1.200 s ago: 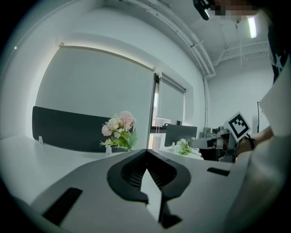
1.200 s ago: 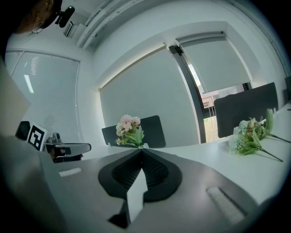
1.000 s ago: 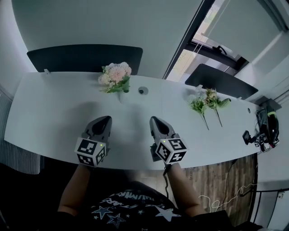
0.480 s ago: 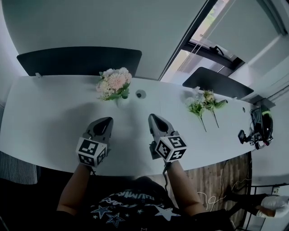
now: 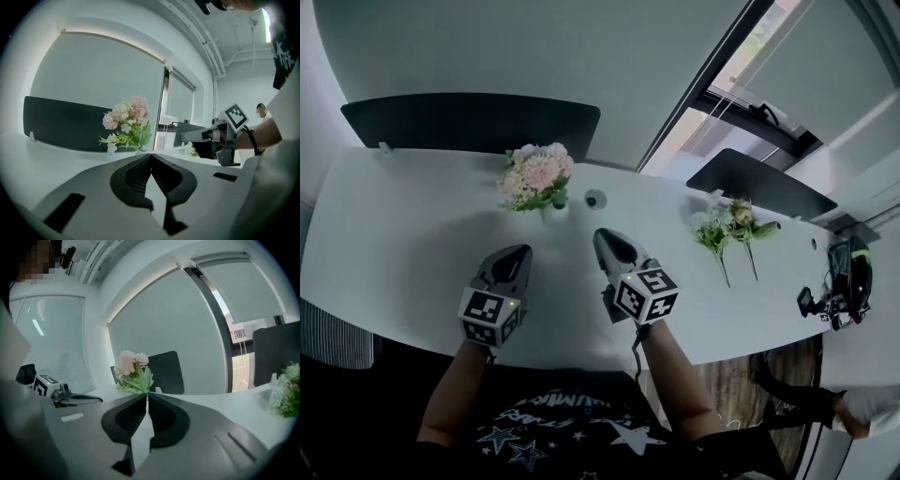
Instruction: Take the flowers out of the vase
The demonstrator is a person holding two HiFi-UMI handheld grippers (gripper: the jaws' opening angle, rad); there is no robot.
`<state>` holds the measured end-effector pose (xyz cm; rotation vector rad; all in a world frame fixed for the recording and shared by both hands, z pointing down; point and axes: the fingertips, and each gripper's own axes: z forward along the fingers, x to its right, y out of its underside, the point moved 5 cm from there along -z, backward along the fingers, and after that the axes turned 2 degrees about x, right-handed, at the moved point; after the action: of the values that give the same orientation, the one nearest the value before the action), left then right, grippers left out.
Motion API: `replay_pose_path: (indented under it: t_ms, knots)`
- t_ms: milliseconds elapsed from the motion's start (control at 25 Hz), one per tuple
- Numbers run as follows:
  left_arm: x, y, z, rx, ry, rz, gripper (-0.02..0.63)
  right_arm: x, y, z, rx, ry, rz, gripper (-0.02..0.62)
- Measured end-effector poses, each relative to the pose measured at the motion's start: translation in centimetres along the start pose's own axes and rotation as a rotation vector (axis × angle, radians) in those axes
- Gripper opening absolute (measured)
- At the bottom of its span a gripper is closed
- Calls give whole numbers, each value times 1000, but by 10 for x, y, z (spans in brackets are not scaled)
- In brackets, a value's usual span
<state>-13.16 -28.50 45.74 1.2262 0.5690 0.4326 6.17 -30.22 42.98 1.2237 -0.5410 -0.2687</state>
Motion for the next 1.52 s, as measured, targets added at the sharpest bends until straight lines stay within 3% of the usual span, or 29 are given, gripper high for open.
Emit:
replay_pose_path:
  t_ms: [200, 480, 640, 1160, 1320, 1520]
  knots:
    - [-1, -3, 6, -4, -56, 7, 8, 3, -6, 33, -47, -117, -53, 18]
    - [-2, 4, 22, -27, -112, 6, 8, 9, 8, 78, -144, -242, -78, 184]
    - [-3, 7, 25, -40, -135, -4, 8, 8, 17, 101, -182, -286, -89, 230]
    - [-10, 23, 46, -69, -144, -4, 9, 2, 17, 138, -183, -408, -156, 239]
    - [-13, 26, 51, -77, -143, -36, 9, 0, 17, 144, -183, -404, -179, 239]
    - [-15, 31, 57, -90, -121, -16, 9, -5, 18, 146, -191, -407, -221, 238]
